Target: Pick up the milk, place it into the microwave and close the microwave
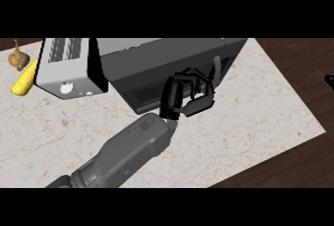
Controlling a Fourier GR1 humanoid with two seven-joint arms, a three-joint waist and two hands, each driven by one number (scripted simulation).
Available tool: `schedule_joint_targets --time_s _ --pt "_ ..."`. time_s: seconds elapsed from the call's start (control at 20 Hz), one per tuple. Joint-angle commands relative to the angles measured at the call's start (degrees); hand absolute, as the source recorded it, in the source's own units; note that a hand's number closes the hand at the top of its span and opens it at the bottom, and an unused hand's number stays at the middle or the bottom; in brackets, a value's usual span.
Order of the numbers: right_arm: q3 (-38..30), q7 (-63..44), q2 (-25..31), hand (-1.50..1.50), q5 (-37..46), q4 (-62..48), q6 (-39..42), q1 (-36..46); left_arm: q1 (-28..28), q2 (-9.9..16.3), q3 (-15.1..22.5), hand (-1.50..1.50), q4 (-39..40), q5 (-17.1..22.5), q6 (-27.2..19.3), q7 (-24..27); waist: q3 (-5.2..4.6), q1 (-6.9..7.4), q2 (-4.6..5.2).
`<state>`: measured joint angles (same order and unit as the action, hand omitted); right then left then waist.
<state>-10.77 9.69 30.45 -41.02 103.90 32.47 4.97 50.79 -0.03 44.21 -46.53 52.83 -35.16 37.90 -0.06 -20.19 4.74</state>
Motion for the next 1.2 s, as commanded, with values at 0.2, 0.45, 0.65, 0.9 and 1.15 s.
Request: schedule_joint_targets --time_s 0.2,0.45,0.65,0.9,1.15 --pt "-0.2 -1.8 1.6 -1.50 -2.8 0.5 0.3 1.6 4.3 0.0 -1.4 1.50 5.3 2.1 1.2 0.1 -0.14 -0.08 0.98" --pt "0.7 -2.4 2.5 -1.50 -4.9 1.1 2.5 1.4 4.6 0.0 -1.4 1.50 6.1 3.2 2.0 0.7 -0.04 0.07 1.06" --pt "1.2 -3.7 3.3 -1.50 -6.5 1.0 2.8 1.6 4.5 0.0 -0.7 1.50 6.3 4.1 2.2 1.5 -0.11 0.32 1.11" --pt "1.0 -4.2 4.4 -1.50 -8.2 0.6 3.9 1.5 5.2 0.0 -0.5 1.50 6.5 5.1 1.5 2.1 0.02 -0.19 1.05" --pt "0.5 -4.6 4.8 -1.50 -10.0 0.6 3.7 1.4 5.1 0.0 -0.5 1.50 7.2 5.9 1.7 2.9 -0.01 -0.57 1.24"
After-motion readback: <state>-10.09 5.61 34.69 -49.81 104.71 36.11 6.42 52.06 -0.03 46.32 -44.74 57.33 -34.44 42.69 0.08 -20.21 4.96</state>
